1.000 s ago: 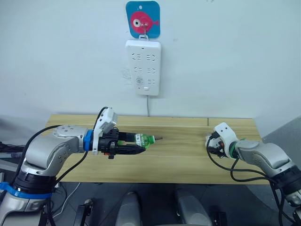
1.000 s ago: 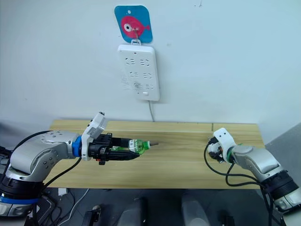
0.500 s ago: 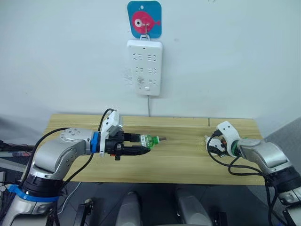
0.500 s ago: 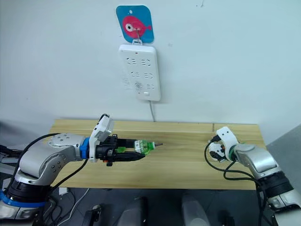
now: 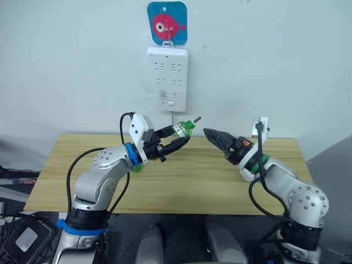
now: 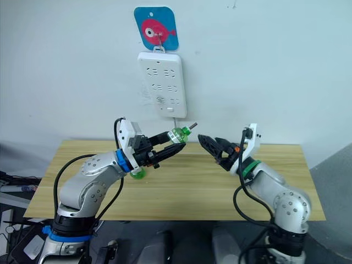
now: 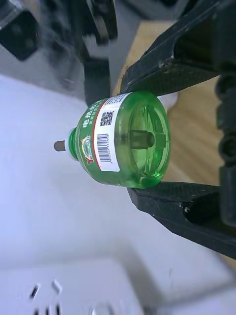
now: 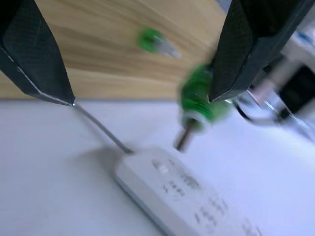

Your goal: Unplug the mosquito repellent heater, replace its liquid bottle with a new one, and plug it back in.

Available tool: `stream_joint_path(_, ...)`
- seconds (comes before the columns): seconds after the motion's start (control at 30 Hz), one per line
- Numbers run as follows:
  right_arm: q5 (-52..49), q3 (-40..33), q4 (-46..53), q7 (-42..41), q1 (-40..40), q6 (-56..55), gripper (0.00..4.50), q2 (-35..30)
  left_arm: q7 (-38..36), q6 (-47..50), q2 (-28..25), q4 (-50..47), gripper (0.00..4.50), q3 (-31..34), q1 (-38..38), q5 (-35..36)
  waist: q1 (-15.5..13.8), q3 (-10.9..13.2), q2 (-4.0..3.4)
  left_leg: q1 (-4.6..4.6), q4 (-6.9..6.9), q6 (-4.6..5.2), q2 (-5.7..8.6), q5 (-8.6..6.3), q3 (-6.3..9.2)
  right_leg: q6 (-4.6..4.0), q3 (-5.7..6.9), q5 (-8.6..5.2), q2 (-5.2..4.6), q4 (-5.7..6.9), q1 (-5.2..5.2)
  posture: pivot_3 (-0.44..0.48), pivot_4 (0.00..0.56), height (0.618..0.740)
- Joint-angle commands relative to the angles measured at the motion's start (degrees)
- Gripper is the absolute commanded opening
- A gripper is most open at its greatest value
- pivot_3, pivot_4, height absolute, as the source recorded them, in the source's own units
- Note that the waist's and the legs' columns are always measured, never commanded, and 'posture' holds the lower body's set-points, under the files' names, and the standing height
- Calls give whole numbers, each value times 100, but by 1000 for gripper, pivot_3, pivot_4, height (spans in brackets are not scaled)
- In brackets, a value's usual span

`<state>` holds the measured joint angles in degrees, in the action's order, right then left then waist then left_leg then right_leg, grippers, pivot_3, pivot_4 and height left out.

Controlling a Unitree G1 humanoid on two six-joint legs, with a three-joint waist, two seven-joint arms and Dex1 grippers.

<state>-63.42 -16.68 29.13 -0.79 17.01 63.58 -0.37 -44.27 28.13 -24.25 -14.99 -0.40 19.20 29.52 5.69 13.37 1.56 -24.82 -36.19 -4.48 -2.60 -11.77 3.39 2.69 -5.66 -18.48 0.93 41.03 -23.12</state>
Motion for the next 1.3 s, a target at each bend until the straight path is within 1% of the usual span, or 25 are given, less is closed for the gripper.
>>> stream_joint_path(0.03,-589,107,3,549,167,-153,4500,274,-19,-283,28,-228,2229,-97,-103,-115,34,0,0,0,0,0,0,0,0,0,0,0,0,2,0,-141,214,725)
stream_joint_path(0.13,-736,307,-106,720,212,-244,4500,352,-52,-370,20,-245,2229,-125,-144,-138,41,0,0,0,0,0,1,0,2,0,2,0,0,2,0,-140,211,725)
stream_joint_path(0.27,-577,689,-281,788,267,-434,4500,440,-37,-432,60,-184,2229,-127,-133,-133,81,-1,-1,0,1,0,0,0,2,0,4,0,2,1,-1,-134,205,725)
stream_joint_path(0.4,-587,873,-418,805,326,-663,4500,501,-94,-510,38,-150,2229,-137,-155,-160,91,-1,-2,0,2,0,-1,0,3,0,4,0,3,2,-2,-131,202,725)
stream_joint_path(0.5,-613,934,-493,809,371,-836,3916,532,-121,-569,24,-129,2229,-140,-204,-172,90,-1,-2,0,2,0,-1,0,3,0,4,0,3,2,-2,-128,199,725)
stream_joint_path(0.57,-657,980,-512,809,388,-922,3253,559,-152,-618,7,-113,2229,-134,-256,-182,90,-1,-2,0,2,0,-1,0,3,0,4,0,3,2,-2,-128,199,725)
stream_joint_path(0.77,-804,1079,-523,825,323,-1007,964,562,-238,-759,27,-71,2229,-156,-393,-193,89,-2,-1,-1,3,0,-1,0,5,0,6,0,2,2,-2,-121,195,725)
stream_joint_path(0.8,-817,1095,-520,821,319,-1009,816,545,-251,-756,38,-69,2229,-156,-406,-161,88,-2,-1,-1,3,0,-2,0,5,0,6,0,2,1,-2,-121,195,725)
stream_joint_path(1.23,-1182,1206,-437,958,186,-992,820,375,-46,-782,199,-84,2229,-178,-427,-236,88,-2,-1,-1,3,0,-1,0,4,0,5,0,2,2,-2,-119,193,725)
stream_joint_path(1.3,-1193,1204,-436,983,168,-1031,820,320,-139,-755,148,-63,2969,-155,-420,-201,88,-2,-1,-1,3,0,-1,0,4,0,5,0,3,2,-3,-119,193,725)
